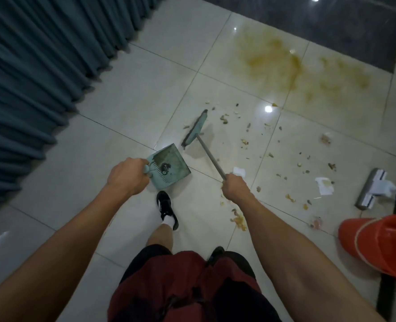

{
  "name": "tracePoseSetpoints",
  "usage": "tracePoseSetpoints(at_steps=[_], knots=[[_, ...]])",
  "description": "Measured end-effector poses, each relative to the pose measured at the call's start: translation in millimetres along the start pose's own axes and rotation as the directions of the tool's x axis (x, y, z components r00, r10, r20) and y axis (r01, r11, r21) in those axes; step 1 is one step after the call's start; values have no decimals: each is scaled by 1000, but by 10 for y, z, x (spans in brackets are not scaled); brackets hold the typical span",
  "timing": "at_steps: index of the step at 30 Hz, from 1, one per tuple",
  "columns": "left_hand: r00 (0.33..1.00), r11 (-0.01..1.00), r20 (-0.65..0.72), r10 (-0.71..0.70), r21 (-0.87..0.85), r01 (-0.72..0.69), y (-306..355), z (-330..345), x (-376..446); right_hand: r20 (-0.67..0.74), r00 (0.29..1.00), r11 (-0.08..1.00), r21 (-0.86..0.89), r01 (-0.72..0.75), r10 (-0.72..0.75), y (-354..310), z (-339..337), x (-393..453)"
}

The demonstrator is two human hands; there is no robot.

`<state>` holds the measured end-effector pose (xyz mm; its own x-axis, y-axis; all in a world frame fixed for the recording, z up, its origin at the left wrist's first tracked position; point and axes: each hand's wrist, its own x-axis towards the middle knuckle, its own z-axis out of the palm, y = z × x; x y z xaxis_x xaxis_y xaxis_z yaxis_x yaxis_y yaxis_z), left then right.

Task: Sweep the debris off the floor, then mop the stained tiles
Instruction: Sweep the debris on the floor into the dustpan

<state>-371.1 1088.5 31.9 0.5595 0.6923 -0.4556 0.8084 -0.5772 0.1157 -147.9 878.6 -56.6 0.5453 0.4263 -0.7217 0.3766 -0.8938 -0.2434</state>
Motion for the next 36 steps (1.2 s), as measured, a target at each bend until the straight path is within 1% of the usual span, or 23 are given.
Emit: tracePoseSetpoints(at_steps=[5,11,17,20,23,25,27,30,33,36], knots=[[999,1000,32,-14,-9,14,-593,-286,682,60,998,981,191,-28,16,-929,-105,536],[997,999,71,26,39,-29,-1074,-617,1425,104,992,969,229,-89,67,-1798,-166,1063],[993,997,105,45,52,-50,-1235,-753,1836,170,983,968,224,-112,74,-2202,-205,1379],[992,994,101,75,76,-83,-1220,-752,1889,197,973,976,157,-149,117,-2185,-221,1385],[993,991,87,85,96,-93,-1143,-767,1895,167,975,983,85,-160,144,-2036,-223,1280],[992,990,90,92,100,-101,-1048,-756,1859,178,969,981,67,-184,169,-1877,-210,1180],[990,989,100,100,101,-110,-930,-724,1788,188,964,975,76,-207,190,-1659,-177,1068],[988,986,96,119,103,-129,-730,-637,1640,177,967,973,112,-203,182,-1297,-120,854],[986,982,89,139,116,-149,-490,-509,1444,166,962,972,61,-227,215,-916,-63,630],[983,978,87,161,122,-171,-252,-369,1231,147,957,964,49,-261,252,-512,-20,402]])
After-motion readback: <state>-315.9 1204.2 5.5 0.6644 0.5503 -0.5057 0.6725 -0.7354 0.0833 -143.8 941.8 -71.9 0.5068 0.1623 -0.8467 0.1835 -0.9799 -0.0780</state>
